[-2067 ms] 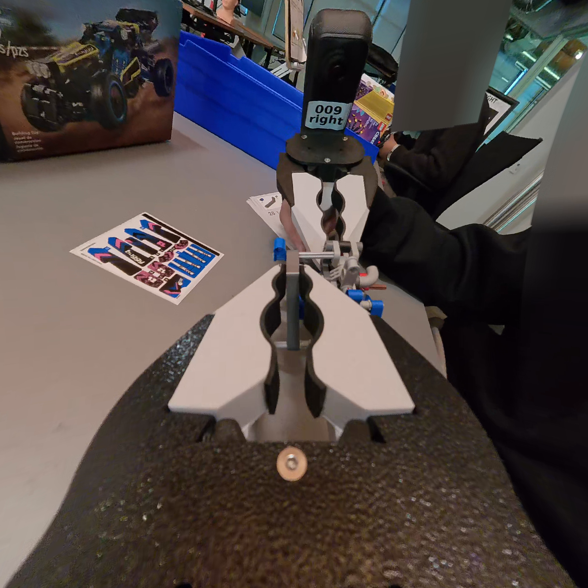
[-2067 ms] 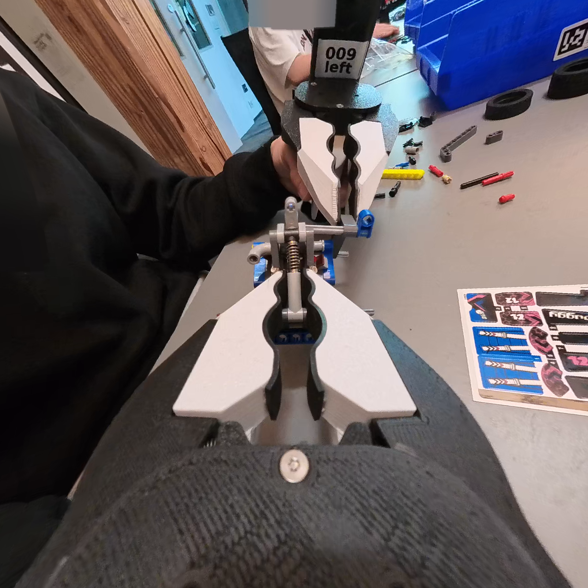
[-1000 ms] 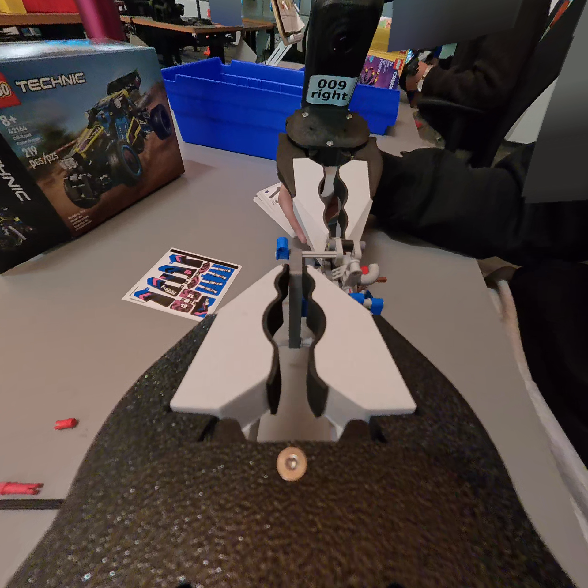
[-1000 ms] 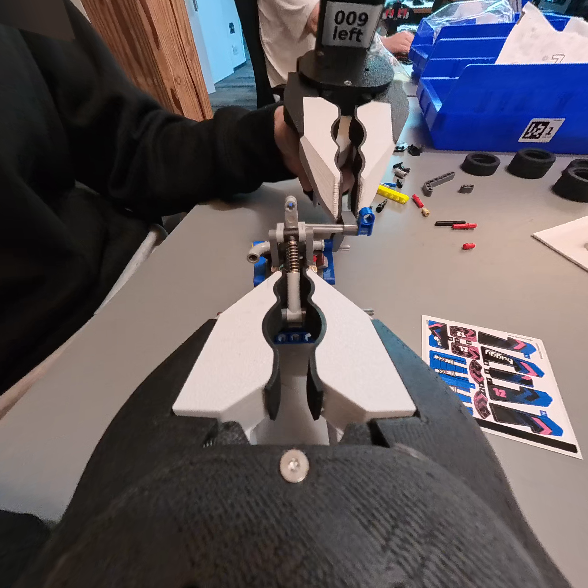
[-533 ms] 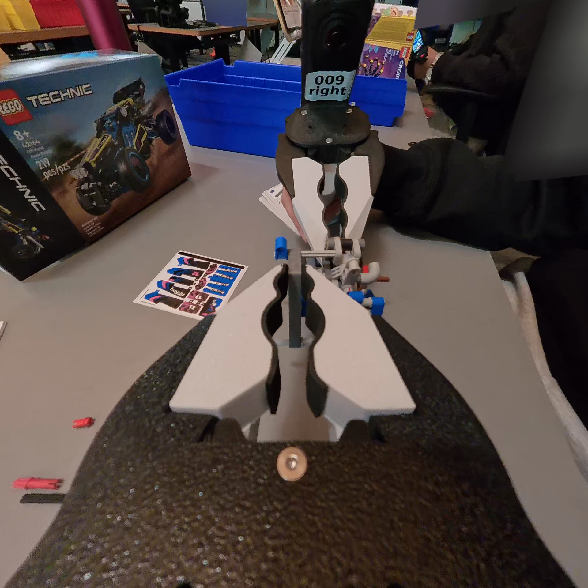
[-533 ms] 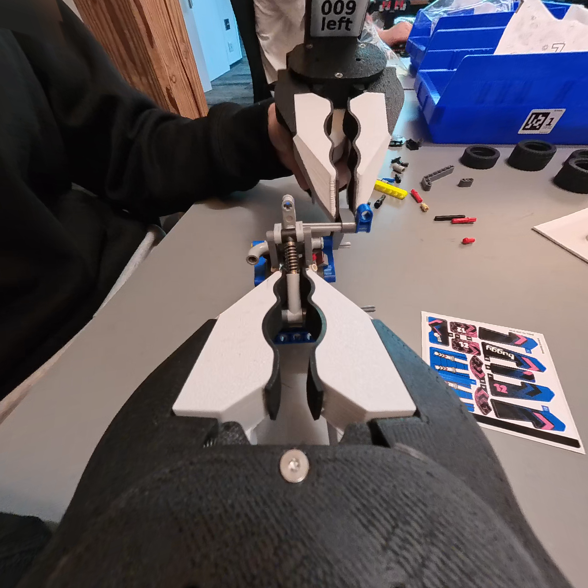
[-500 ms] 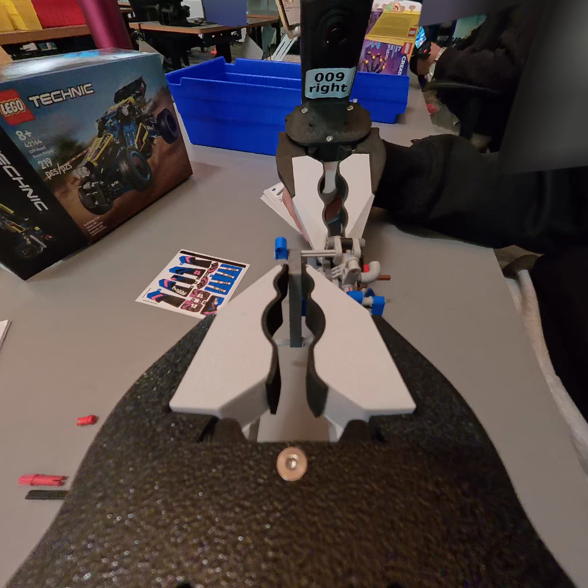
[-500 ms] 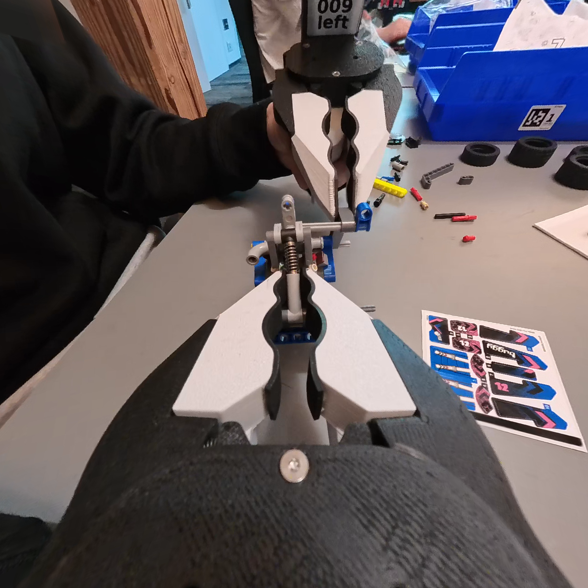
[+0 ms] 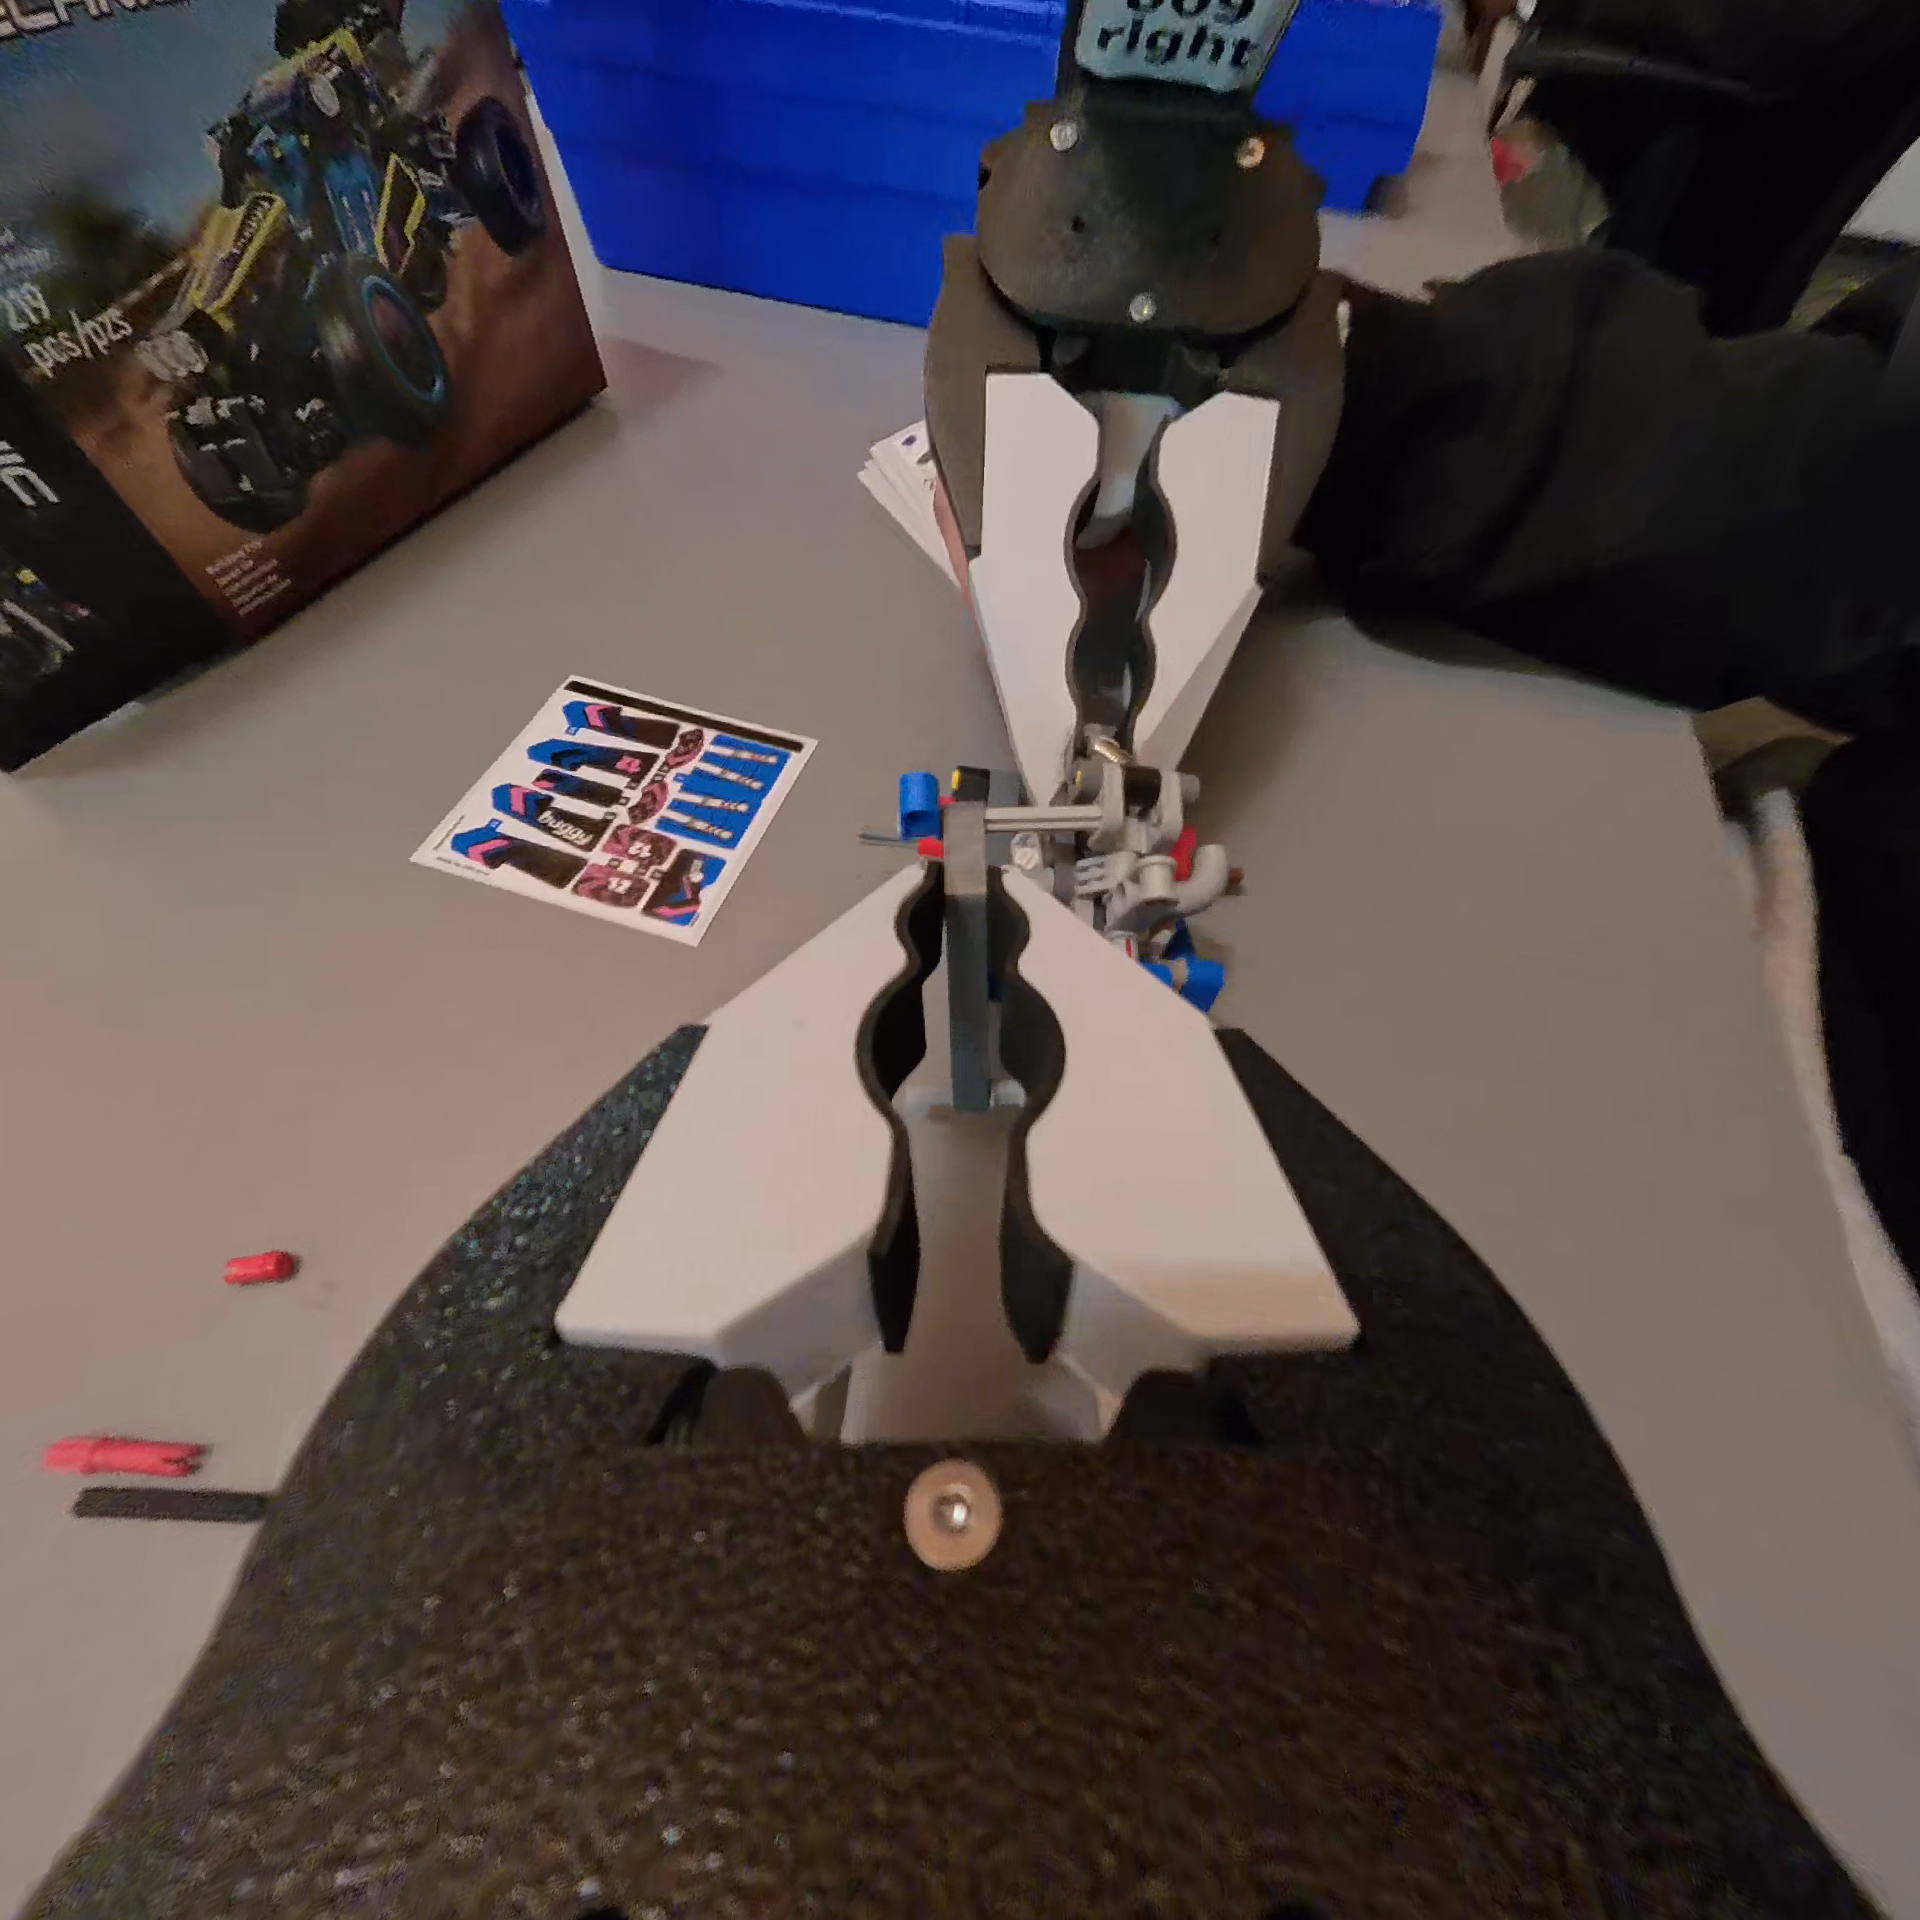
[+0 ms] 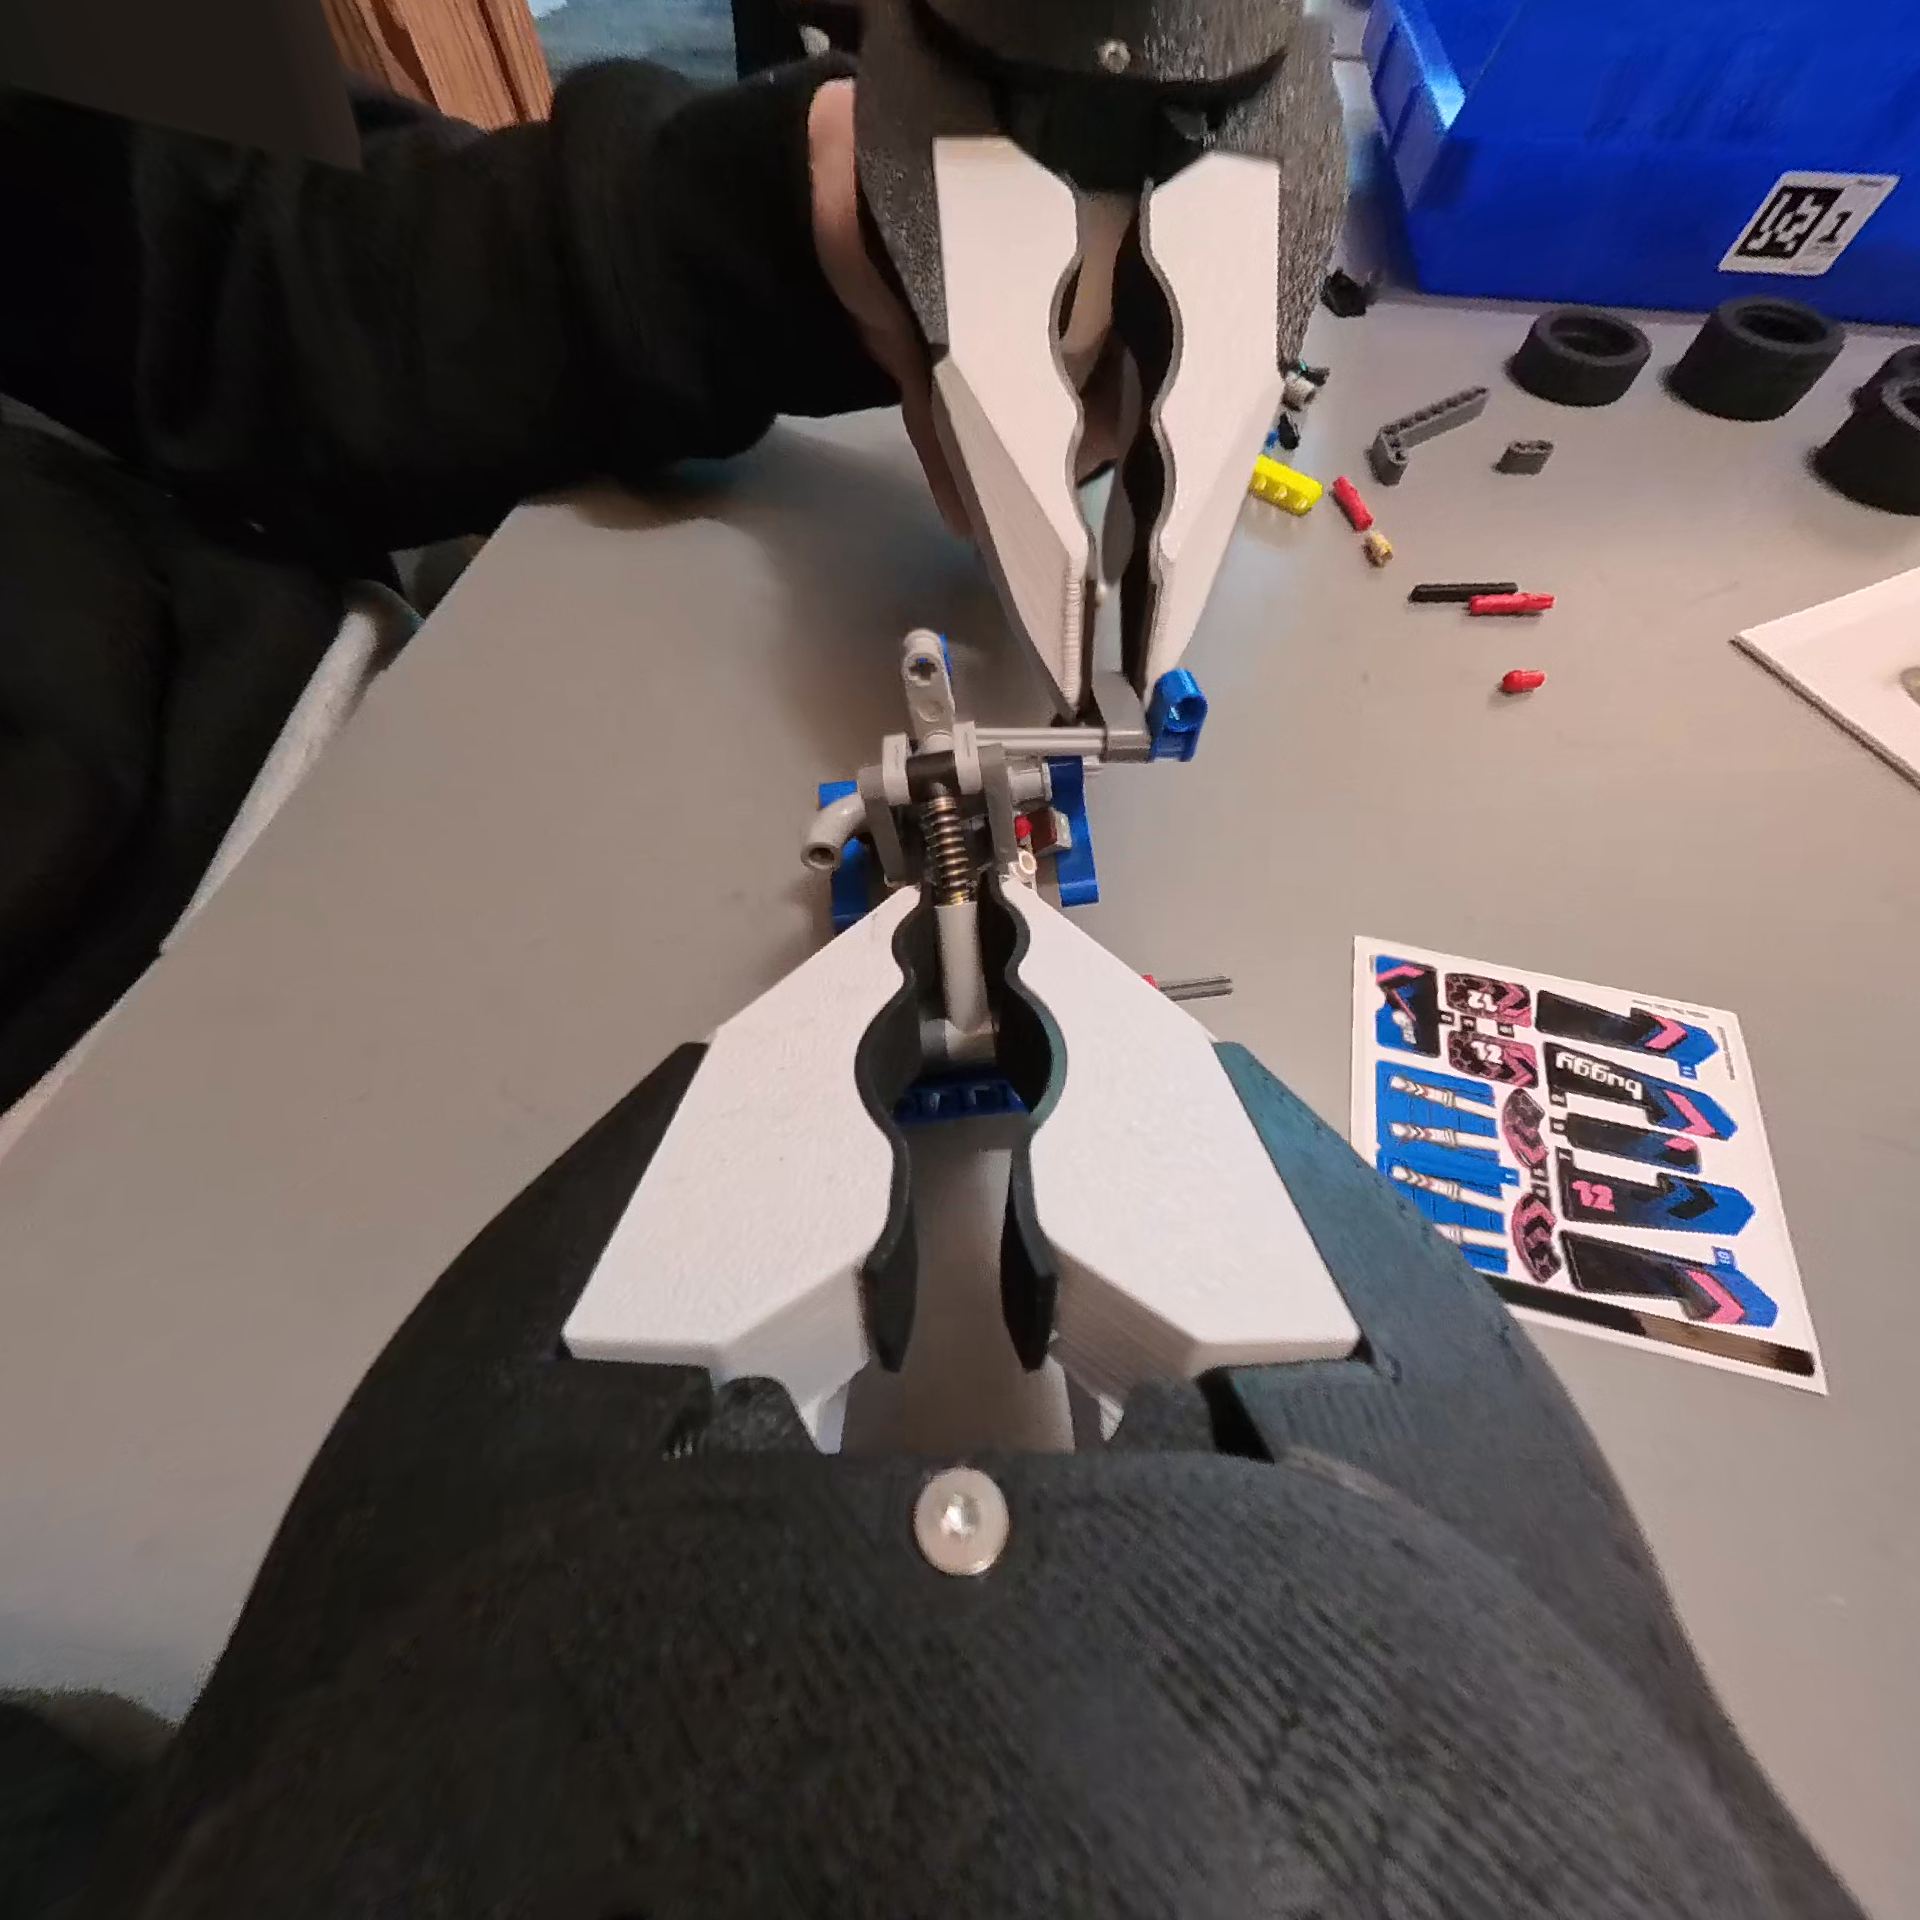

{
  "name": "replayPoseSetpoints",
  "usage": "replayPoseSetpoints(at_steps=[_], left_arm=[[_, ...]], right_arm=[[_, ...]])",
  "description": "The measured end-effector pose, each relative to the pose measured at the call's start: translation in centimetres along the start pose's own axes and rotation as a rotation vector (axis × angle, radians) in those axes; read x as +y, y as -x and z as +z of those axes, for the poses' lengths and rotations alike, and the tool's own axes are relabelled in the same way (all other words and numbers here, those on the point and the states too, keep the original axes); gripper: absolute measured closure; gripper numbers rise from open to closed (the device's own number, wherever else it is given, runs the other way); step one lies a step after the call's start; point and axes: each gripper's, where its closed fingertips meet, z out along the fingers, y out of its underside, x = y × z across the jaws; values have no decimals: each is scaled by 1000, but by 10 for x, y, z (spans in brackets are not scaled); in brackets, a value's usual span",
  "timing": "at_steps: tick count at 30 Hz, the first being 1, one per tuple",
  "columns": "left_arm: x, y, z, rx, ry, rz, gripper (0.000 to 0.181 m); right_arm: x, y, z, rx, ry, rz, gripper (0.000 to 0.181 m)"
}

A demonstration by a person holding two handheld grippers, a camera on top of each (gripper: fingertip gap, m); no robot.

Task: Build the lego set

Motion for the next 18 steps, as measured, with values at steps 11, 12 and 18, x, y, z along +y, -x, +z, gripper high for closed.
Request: replayPoseSetpoints(at_steps=[11,12,18], left_arm=[[3,8,0,-123,77,199,176],[4,7,0,-114,86,176,176],[6,7,1,-102,88,154,176]], right_arm=[[5,-7,5,46,44,4,175],[5,-6,5,45,44,3,175],[5,-7,5,47,45,-1,175]])
